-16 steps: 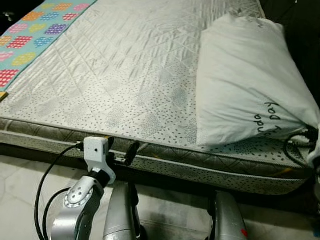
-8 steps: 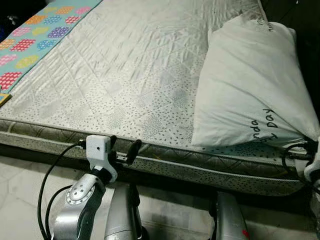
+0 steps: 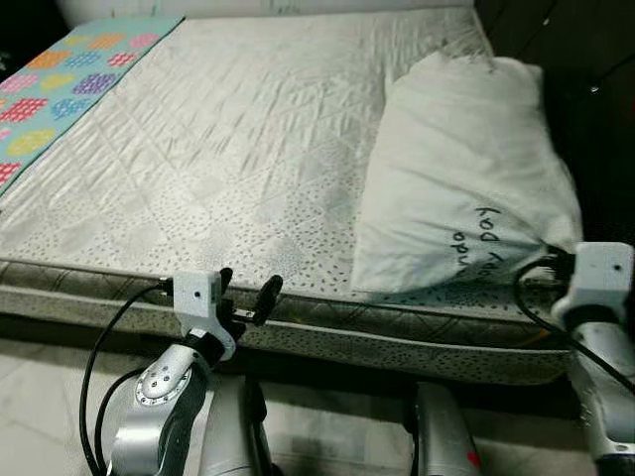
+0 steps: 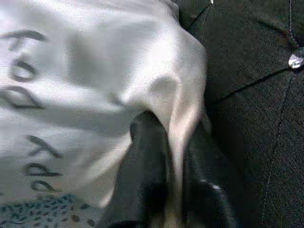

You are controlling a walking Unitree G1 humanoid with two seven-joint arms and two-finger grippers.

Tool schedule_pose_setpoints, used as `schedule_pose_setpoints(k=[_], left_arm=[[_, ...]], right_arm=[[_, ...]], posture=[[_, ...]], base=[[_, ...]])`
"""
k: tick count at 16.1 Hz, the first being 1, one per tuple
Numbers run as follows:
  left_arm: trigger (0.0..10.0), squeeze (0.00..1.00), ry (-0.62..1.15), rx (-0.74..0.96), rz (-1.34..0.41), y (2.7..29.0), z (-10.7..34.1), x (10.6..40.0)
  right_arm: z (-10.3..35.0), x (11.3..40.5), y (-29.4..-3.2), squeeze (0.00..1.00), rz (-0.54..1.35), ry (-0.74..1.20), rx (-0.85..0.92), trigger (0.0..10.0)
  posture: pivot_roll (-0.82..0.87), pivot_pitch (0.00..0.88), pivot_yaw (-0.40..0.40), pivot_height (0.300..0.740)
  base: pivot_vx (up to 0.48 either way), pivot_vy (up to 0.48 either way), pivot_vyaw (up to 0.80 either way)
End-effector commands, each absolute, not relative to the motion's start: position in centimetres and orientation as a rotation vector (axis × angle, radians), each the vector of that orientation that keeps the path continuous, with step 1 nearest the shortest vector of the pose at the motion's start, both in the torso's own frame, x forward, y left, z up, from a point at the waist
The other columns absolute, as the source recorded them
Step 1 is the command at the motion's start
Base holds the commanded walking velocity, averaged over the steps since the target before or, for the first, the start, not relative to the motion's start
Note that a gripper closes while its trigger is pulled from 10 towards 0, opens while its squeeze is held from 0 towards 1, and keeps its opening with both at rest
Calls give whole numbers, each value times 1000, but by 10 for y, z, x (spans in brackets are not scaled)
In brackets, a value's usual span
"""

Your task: Clean up the room

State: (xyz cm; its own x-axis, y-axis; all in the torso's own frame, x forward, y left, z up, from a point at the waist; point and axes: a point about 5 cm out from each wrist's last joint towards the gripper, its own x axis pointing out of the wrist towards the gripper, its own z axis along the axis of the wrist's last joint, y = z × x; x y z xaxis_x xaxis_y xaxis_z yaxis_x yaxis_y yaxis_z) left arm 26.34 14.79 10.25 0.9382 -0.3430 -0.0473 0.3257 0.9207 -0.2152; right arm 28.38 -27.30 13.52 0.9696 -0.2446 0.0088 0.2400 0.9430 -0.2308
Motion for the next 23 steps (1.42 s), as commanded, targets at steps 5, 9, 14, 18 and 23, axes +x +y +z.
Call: schedule_pose_setpoints(k=[5, 9, 14, 18, 23], left_arm=[[10000, 0, 82, -194, -309, 153, 100, 265], [10000, 0, 76, -192, -280, 155, 99, 266], [10000, 0, 77, -171, -223, 158, 96, 270], [10000, 0, 76, -168, -207, 158, 93, 272], [10000, 0, 73, -171, -203, 155, 90, 276]], right_arm=[[137, 296, -257, 1000, -184, 5, -184, 10000], [140, 306, -234, 1000, -114, -24, -111, 10000], [138, 309, -214, 1000, -52, -7, -27, 10000], [125, 304, -193, 1000, 26, 37, 17, 10000], [125, 306, -188, 1000, 21, 40, 32, 10000]], posture=[[-138, 3, 51, 531], [-131, 0, 46, 531], [-138, 0, 48, 531], [-146, 0, 47, 531], [-153, 0, 40, 531]], base=[[0, 0, 0], [0, 0, 0], [0, 0, 0], [0, 0, 0], [0, 0, 0]])
